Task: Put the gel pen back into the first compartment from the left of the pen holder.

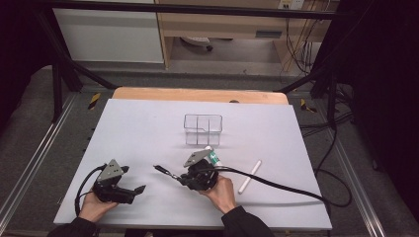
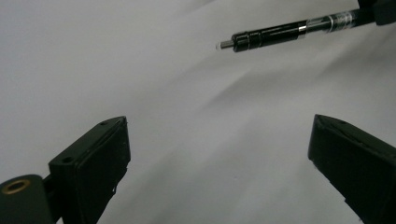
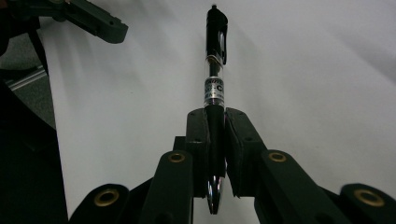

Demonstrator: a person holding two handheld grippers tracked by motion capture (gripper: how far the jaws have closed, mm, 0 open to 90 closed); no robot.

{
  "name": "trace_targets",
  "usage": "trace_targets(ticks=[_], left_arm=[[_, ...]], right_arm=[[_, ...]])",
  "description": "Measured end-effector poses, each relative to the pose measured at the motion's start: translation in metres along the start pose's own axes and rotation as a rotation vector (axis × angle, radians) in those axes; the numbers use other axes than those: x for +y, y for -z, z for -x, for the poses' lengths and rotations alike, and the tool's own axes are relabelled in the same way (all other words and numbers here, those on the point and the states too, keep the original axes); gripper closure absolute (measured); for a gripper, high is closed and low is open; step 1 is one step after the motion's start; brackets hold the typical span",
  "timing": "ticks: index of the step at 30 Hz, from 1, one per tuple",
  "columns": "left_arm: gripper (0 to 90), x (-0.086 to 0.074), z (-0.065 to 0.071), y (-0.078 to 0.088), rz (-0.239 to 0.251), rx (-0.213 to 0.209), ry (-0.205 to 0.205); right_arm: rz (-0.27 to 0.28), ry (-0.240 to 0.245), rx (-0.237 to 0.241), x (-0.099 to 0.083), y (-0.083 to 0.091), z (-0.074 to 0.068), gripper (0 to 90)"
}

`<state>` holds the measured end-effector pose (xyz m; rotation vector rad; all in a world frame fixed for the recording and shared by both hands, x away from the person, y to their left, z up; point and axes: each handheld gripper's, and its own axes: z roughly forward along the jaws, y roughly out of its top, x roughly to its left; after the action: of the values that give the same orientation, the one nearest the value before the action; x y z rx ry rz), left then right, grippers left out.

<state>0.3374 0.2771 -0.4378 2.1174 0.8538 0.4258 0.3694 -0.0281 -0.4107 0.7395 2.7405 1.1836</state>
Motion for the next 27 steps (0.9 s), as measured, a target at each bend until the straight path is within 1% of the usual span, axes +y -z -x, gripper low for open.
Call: trace_targets(ticks=[5, 9, 13, 15, 18, 21, 25, 27], left_arm=[[5.5, 0.004, 0.007, -0.002, -0.008, 0.004, -0.059], [5.5, 0.01, 0.015, -0.005, -0.015, 0.003, -0.12], [5.4, 0.015, 0.023, -0.009, -0.024, 0.002, -0.173], [5.5, 0.018, 0.027, -0.01, -0.033, 0.007, -0.207], [5.5, 0.023, 0.034, -0.012, -0.035, 0.008, -0.258], [5.5, 0.026, 0.041, -0.014, -0.026, -0.003, -0.303], [5.4, 0.033, 0.051, -0.017, -0.036, 0.004, -0.391], [5.4, 0.036, 0.055, -0.019, -0.034, 0.005, -0.424]], right_arm=[[-0.009, 0.006, 0.006, -0.006, 0.015, 0.008, 80.6], [-0.019, 0.013, 0.01, -0.01, 0.025, 0.014, 80.6], [-0.026, 0.021, 0.015, -0.014, 0.034, 0.017, 80.6], [-0.03, 0.03, 0.012, -0.016, 0.039, 0.019, 80.6], [-0.029, 0.029, 0.019, -0.019, 0.046, 0.022, 80.6], [-0.034, 0.03, 0.026, -0.022, 0.052, 0.024, 80.6], [-0.048, 0.038, 0.033, -0.025, 0.057, 0.025, 80.6], [-0.056, 0.043, 0.033, -0.025, 0.059, 0.025, 80.6]])
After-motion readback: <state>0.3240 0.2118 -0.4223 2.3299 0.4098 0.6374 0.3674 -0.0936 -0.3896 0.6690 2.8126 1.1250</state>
